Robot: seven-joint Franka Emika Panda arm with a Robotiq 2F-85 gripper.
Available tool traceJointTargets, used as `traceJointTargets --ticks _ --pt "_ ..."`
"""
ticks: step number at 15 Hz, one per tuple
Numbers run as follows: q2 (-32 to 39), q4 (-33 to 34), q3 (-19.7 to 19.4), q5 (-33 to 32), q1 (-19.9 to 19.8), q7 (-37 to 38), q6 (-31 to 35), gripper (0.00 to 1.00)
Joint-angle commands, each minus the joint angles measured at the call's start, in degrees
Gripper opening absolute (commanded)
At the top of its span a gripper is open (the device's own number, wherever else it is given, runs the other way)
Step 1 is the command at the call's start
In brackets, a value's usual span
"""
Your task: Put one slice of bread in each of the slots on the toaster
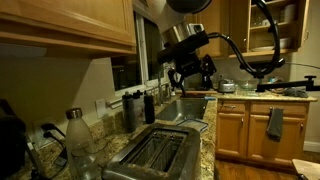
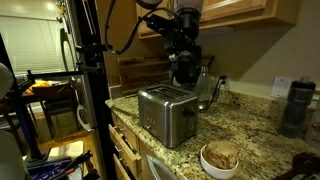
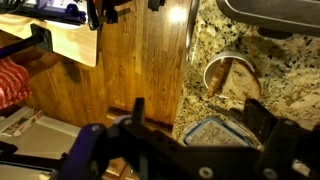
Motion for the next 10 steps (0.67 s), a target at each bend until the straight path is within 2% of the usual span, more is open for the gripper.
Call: traceJointTargets --ticks 1,10 --pt "4.01 1.28 -1.80 -1.30 -0.51 0.01 3.66 1.00" --pt "9.98 2.50 -5.95 -0.21 -0.79 -1.03 9.54 1.00"
